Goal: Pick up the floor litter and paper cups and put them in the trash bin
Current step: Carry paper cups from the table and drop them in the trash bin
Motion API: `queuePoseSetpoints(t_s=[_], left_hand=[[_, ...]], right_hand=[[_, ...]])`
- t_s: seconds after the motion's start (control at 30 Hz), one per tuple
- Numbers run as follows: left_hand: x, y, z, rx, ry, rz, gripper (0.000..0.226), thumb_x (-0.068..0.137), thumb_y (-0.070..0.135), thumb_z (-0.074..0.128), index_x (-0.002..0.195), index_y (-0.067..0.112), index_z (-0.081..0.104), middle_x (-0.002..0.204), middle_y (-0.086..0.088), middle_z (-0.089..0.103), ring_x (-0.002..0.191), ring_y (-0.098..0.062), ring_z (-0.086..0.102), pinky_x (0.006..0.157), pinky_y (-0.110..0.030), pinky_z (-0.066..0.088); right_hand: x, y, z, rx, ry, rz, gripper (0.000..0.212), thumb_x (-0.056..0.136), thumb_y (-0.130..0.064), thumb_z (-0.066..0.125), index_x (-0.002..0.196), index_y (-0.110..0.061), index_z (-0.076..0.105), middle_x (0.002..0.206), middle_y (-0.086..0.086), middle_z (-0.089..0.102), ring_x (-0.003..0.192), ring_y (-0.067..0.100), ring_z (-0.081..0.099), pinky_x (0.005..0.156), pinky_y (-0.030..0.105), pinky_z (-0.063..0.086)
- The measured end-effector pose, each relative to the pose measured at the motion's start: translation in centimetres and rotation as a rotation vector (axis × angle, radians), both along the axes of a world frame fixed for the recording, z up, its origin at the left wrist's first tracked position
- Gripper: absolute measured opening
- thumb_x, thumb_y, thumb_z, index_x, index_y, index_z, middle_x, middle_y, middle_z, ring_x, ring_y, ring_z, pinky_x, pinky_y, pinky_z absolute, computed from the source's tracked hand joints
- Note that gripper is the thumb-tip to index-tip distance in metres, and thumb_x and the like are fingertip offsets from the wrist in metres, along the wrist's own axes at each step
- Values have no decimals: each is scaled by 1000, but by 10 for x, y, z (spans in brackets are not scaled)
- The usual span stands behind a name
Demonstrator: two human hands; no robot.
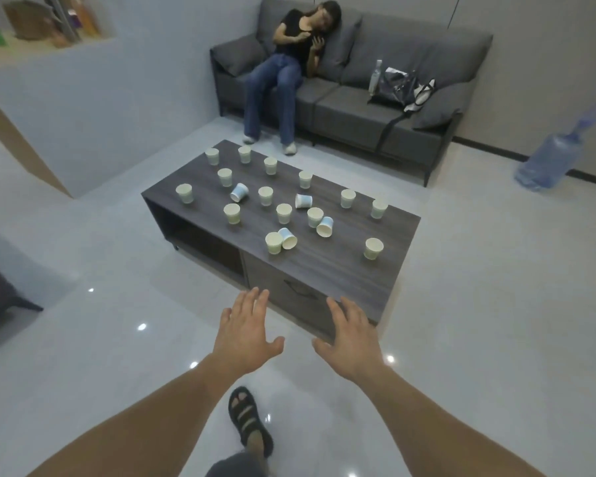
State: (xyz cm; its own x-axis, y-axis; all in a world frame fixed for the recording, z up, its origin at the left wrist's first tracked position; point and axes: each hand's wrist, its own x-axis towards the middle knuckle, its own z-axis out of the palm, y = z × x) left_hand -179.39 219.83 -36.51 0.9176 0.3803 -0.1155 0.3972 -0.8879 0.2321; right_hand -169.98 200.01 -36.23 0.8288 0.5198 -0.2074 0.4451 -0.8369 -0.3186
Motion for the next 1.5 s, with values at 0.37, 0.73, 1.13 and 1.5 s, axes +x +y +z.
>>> queuePoseSetpoints(t_s=[0.37,0.73,1.13,1.5], left_hand=[[144,159,-21,-51,29,-46,104,73,66,58,150,25,0,159,3,4,147,-20,1,116,-46,15],[238,251,-51,-158,114,17,105,74,63,62,151,25,2,159,2,7,146,-21,6,118,-45,18],[325,304,-176,-363,224,178,102,72,55,70,150,26,11,155,3,20,140,-17,23,116,-35,24],[356,333,-245,-548,306,149,102,76,49,72,151,28,6,157,3,16,142,-18,20,115,-40,29]], right_hand=[[137,154,-10,-77,45,4,92,82,-62,58,154,-33,6,162,-1,4,149,23,5,117,47,22],[248,262,-55,-155,151,141,89,82,-49,61,153,-29,12,159,1,11,144,26,15,114,46,29],[373,366,-217,-317,164,460,77,84,-31,63,149,-28,24,157,7,19,142,30,21,109,45,33],[386,400,-263,31,376,115,69,79,-34,69,140,-15,44,135,5,55,122,23,50,100,33,38]])
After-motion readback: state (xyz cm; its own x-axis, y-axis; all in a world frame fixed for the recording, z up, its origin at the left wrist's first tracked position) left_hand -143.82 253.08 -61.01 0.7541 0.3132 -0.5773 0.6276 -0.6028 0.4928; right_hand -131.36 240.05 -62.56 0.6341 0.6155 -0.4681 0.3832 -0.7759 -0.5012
